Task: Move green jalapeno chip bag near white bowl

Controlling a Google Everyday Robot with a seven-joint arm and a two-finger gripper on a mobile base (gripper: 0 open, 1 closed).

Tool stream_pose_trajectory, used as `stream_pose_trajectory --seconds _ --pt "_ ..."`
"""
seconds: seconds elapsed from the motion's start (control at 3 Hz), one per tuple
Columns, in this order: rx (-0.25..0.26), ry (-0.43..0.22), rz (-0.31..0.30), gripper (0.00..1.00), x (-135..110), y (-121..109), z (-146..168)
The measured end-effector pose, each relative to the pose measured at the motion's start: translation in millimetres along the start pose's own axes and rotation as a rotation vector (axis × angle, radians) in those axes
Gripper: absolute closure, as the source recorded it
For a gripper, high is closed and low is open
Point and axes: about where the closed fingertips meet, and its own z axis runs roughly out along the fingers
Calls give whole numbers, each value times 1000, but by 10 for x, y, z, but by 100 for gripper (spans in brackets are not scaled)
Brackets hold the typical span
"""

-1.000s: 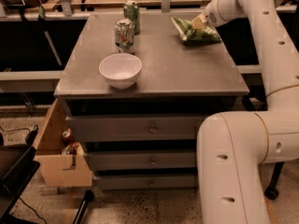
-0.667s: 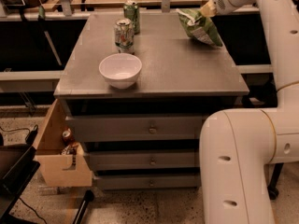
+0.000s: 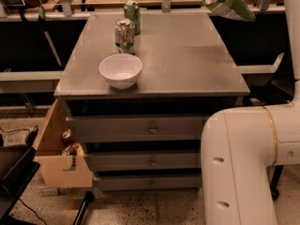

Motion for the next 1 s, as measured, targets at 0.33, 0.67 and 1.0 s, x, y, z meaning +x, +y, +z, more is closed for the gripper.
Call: stream_pose_trajectory --seconds 0.33,0.67,1.0 --pt "-38 162 23 100 427 372 108" --pt "-98 360 133 100 1335 789 330" --pt "-56 500 275 100 2274 1100 251"
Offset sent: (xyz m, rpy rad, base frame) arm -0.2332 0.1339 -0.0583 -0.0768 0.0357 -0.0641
